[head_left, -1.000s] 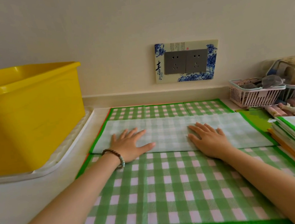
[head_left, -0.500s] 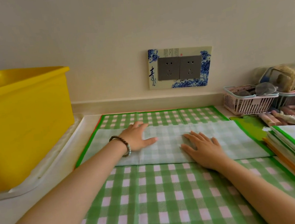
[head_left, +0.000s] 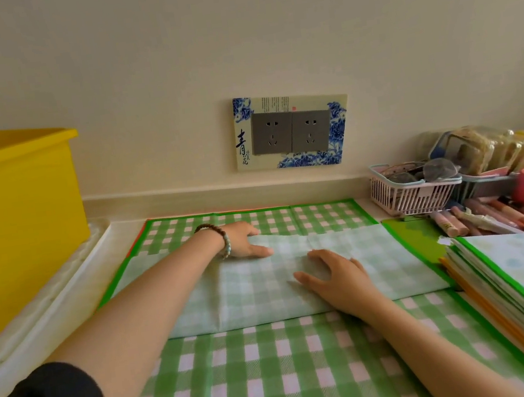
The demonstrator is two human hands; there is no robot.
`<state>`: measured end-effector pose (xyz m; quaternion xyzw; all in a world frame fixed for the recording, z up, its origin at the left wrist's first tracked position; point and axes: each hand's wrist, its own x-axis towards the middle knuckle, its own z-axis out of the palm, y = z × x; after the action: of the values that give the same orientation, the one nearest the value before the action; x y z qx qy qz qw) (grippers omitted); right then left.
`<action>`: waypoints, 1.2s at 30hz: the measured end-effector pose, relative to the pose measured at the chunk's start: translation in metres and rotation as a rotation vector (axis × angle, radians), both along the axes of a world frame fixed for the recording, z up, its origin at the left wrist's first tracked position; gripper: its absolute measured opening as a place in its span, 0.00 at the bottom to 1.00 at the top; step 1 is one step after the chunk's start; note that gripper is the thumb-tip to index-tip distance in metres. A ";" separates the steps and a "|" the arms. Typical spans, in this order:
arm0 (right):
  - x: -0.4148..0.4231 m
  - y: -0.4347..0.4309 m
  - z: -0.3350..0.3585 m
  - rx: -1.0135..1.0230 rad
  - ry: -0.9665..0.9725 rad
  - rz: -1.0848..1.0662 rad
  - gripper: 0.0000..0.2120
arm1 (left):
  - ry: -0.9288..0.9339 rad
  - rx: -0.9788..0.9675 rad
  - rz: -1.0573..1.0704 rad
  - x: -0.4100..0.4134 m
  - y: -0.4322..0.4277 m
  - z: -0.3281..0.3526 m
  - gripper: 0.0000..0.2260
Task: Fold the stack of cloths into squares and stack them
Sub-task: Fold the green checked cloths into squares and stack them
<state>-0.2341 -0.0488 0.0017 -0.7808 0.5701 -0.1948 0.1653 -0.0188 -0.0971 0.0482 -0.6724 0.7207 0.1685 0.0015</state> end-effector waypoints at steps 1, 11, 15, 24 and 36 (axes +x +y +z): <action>0.000 0.000 0.001 0.014 -0.037 -0.003 0.29 | 0.000 0.011 -0.017 0.001 0.003 0.002 0.34; -0.005 0.006 0.014 0.013 -0.562 -0.089 0.25 | 0.588 -0.262 0.001 0.018 0.064 0.004 0.15; -0.002 0.015 0.019 0.160 -0.716 -0.108 0.35 | 0.868 -0.483 0.178 0.025 0.083 -0.006 0.09; 0.006 0.021 0.017 0.536 -0.796 -0.065 0.37 | 0.960 -0.363 0.541 0.009 0.091 -0.025 0.09; -0.013 0.014 0.020 0.430 -0.621 -0.109 0.33 | 0.850 -0.125 0.527 0.014 0.106 -0.034 0.18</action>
<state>-0.2475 -0.0353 0.0213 -0.6006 0.5615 -0.3067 0.4795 -0.0051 0.0089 0.0142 -0.7023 0.4720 0.3787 -0.3748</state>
